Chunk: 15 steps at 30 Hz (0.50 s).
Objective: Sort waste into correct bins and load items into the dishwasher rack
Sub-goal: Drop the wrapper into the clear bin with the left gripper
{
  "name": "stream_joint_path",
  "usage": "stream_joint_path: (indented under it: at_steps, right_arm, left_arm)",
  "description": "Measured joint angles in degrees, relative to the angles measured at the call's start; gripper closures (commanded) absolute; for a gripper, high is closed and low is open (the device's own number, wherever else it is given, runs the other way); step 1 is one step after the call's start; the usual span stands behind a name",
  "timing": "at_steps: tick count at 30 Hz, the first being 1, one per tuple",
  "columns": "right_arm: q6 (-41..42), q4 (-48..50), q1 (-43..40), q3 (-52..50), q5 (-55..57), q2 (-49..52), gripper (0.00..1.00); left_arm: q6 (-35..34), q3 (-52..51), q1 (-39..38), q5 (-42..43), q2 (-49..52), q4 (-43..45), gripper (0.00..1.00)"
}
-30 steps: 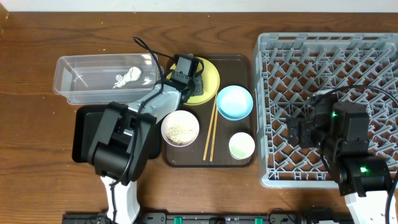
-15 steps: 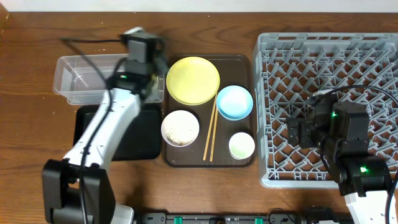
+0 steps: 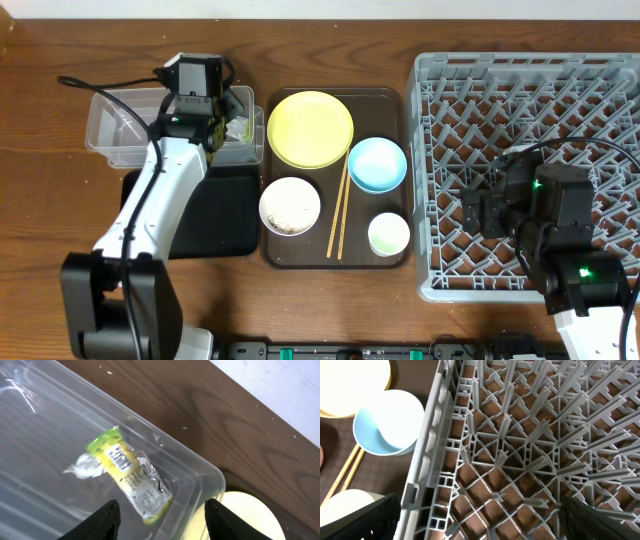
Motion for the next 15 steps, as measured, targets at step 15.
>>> stream_joint_path:
  at_steps: [15]
  right_arm:
    - [0.0,-0.11,0.0,0.0,0.0,0.0,0.01]
  left_arm:
    - [7.13,-0.46,-11.54,6.69,-8.46,-23.54,0.39]
